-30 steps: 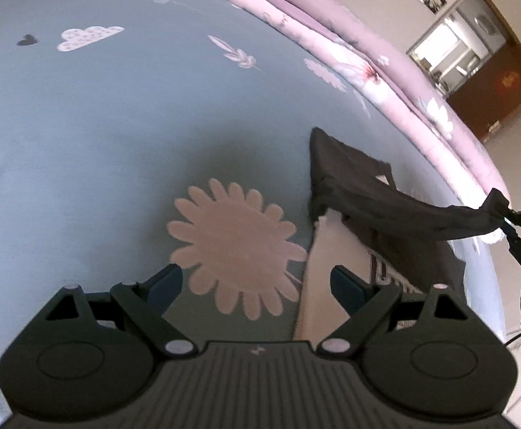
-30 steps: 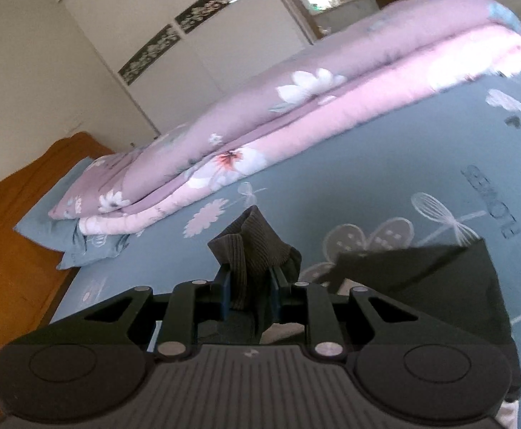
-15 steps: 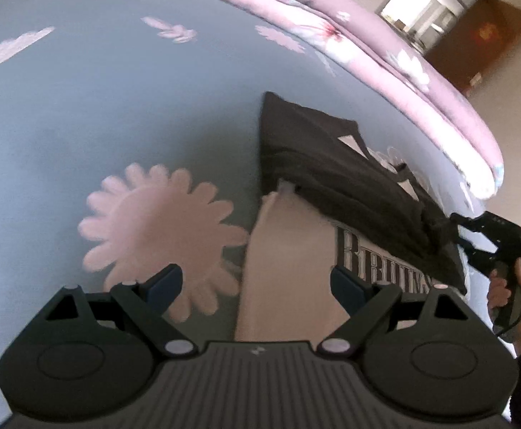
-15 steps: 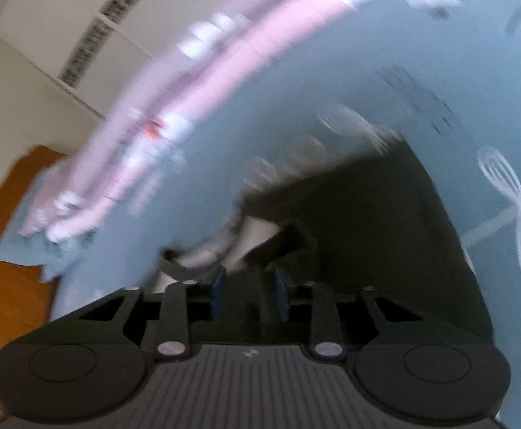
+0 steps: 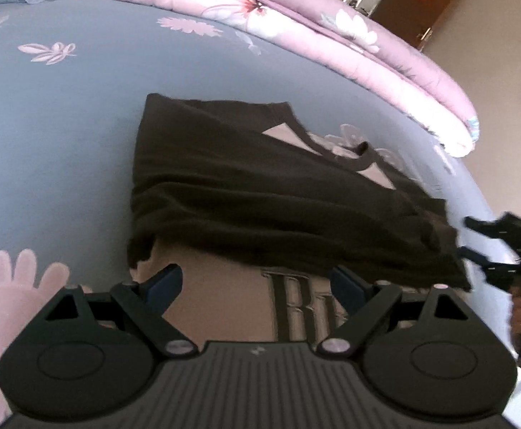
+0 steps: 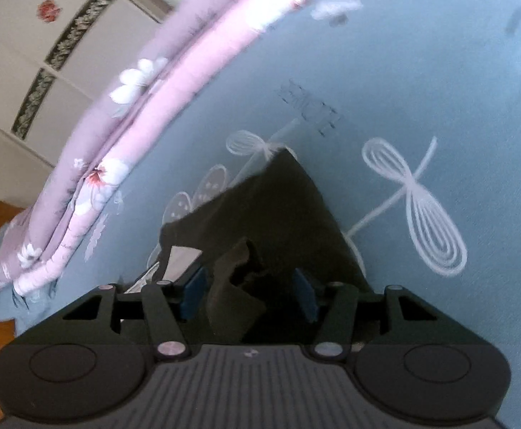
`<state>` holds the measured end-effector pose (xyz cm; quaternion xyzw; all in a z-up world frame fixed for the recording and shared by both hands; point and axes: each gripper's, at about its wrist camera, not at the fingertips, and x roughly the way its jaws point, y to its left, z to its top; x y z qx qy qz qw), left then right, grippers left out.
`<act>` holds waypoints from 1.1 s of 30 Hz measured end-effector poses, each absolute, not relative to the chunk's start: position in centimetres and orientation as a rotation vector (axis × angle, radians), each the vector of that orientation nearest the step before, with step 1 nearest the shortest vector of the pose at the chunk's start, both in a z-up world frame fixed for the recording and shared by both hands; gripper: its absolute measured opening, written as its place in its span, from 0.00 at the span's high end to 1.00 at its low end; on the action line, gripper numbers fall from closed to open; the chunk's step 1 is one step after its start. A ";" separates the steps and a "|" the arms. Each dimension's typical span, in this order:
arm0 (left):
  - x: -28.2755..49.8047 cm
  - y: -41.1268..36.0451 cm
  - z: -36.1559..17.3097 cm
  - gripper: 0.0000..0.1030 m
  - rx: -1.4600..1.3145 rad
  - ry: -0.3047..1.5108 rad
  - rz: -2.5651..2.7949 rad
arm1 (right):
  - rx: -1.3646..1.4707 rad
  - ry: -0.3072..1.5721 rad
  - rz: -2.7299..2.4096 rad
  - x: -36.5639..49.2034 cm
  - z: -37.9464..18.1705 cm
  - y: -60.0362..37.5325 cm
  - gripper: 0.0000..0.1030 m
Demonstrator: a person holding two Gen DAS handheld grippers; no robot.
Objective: Fold clothes
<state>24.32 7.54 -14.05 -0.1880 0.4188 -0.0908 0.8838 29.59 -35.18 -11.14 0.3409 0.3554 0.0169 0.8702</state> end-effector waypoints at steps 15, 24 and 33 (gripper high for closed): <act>21.0 13.1 -14.1 0.22 -0.478 0.812 -0.069 | -0.017 0.762 0.531 29.9 -10.0 -19.0 0.54; 22.6 13.9 -11.7 0.21 -0.500 0.780 -0.113 | -0.429 0.682 0.781 29.9 -11.7 -11.0 0.62; 22.8 14.6 -13.2 0.20 -0.460 0.828 -0.073 | -0.488 0.792 0.906 26.7 -12.4 -10.7 0.96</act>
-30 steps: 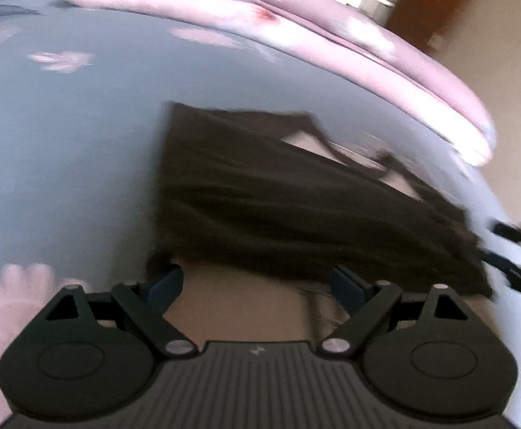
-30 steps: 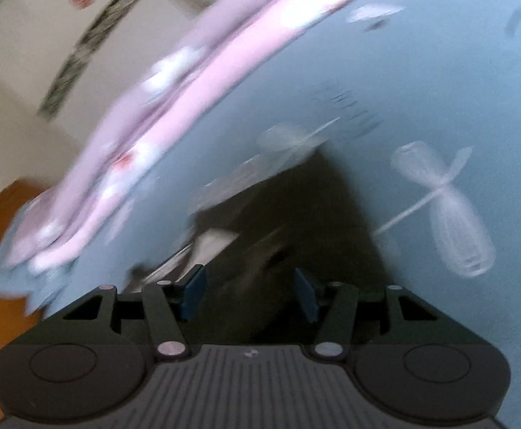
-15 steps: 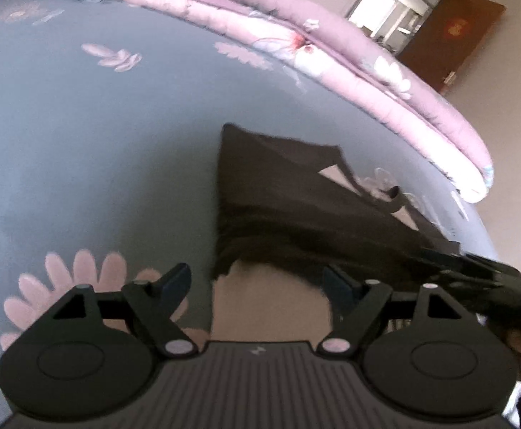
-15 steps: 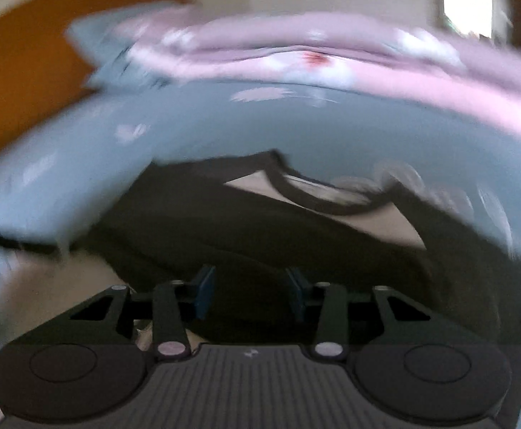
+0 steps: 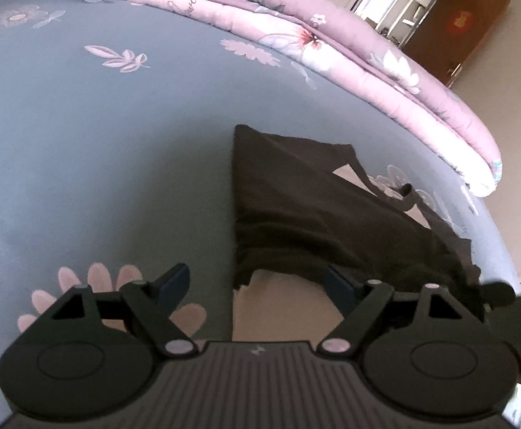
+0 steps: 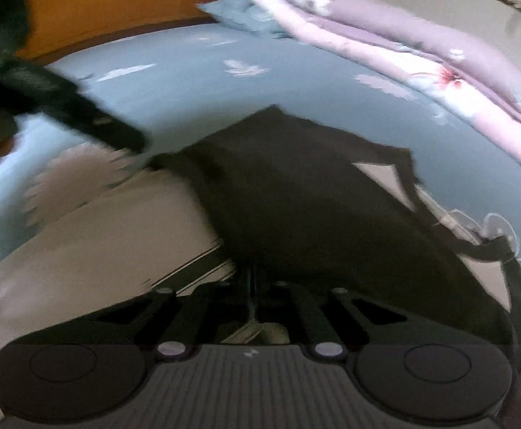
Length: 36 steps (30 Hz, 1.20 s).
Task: Fold clothes
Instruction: 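Open the right tool and release the folded shirt side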
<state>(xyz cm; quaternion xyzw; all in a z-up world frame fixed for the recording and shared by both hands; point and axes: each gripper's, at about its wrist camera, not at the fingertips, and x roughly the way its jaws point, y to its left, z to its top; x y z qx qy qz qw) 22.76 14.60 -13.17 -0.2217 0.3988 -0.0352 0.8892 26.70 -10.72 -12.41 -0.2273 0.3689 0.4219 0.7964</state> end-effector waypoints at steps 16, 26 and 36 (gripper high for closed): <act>24.4 10.7 -15.7 0.15 -0.066 1.000 -0.010 | -0.197 0.874 0.626 28.3 -11.6 -18.3 0.82; 28.1 8.3 -11.6 0.15 -0.231 0.803 -0.166 | -0.109 0.831 0.472 30.2 -10.3 -20.4 0.71; 25.4 5.9 -13.8 0.15 -0.038 0.858 -0.269 | 0.035 0.817 0.428 27.7 -9.1 -25.9 0.68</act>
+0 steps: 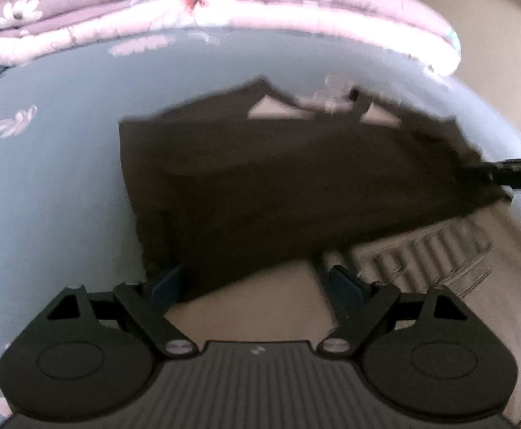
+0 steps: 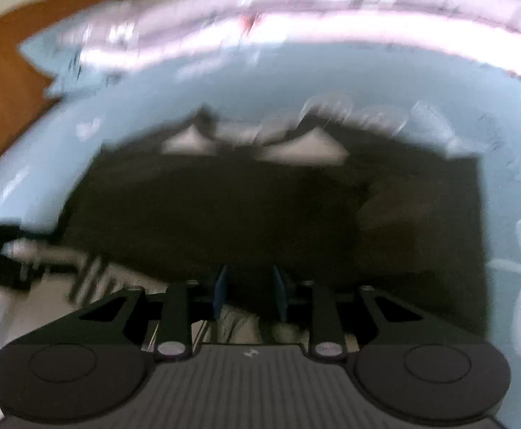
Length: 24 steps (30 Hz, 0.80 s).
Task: Fold clothes
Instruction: 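Open the right tool and release the folded shirt side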
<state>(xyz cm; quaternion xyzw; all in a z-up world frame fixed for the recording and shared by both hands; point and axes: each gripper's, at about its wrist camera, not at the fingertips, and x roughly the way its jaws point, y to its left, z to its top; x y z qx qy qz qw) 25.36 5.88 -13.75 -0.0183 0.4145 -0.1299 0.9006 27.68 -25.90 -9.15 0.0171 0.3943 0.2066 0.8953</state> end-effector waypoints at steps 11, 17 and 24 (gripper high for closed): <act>27.7 5.8 -15.9 0.14 -0.083 0.861 -0.240 | 0.190 0.812 0.267 34.3 -11.9 -30.0 0.93; 25.6 7.8 -14.5 0.15 -0.075 0.881 -0.244 | 0.192 0.802 0.275 32.7 -10.1 -30.2 0.69; 27.2 9.2 -12.1 0.14 -0.258 0.749 -0.288 | 0.151 0.757 0.315 28.6 -7.2 -28.3 0.51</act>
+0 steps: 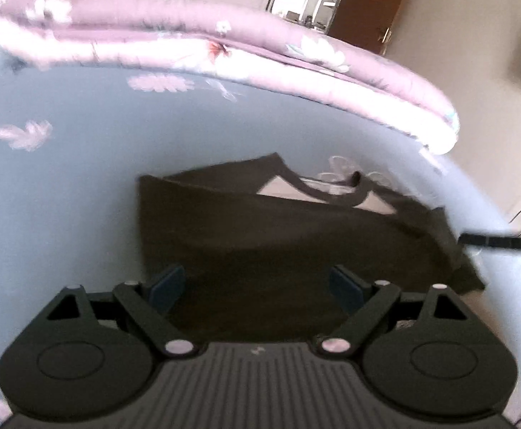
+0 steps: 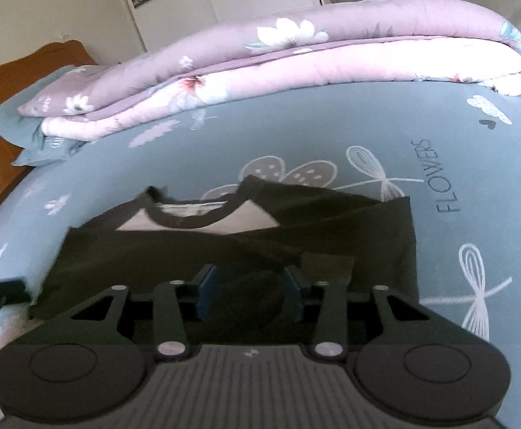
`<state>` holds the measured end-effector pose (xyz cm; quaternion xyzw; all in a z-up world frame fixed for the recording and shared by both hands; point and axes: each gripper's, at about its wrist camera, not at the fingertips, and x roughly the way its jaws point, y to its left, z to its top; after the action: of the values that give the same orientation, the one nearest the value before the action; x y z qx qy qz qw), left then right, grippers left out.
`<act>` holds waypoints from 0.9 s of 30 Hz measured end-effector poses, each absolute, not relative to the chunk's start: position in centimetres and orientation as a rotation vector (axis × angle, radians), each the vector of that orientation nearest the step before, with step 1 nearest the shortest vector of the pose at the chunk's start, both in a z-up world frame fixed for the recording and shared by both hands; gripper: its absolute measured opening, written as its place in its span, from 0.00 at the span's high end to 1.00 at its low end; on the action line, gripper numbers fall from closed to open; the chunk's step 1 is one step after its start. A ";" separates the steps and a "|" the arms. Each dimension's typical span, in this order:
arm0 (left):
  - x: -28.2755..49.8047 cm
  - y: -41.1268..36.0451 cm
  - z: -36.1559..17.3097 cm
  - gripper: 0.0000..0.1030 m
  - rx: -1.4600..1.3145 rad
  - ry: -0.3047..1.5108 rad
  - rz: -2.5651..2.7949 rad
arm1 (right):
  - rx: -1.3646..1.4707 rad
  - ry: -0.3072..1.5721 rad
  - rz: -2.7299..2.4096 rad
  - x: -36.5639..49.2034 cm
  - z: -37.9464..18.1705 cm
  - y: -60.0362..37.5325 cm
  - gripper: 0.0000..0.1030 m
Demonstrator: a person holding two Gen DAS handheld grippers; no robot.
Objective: Fold clothes
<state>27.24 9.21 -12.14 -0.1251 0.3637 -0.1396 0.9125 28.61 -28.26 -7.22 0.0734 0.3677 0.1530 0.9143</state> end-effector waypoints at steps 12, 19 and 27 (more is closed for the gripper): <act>25.5 9.1 -13.8 0.14 -0.187 0.832 -0.259 | 0.199 0.795 0.176 24.5 -7.3 -31.8 0.48; 32.8 9.3 -11.2 0.14 -0.213 0.720 -0.250 | 0.292 0.726 0.215 26.0 -7.2 -33.9 0.57; 38.3 8.8 -14.8 0.14 -0.244 0.751 -0.194 | 0.315 0.778 0.287 36.9 -8.7 -31.8 0.79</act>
<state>38.35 8.80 -14.85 -0.1187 0.3653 -0.0944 0.9184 36.85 -31.83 -8.69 0.1524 0.3762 0.1389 0.9033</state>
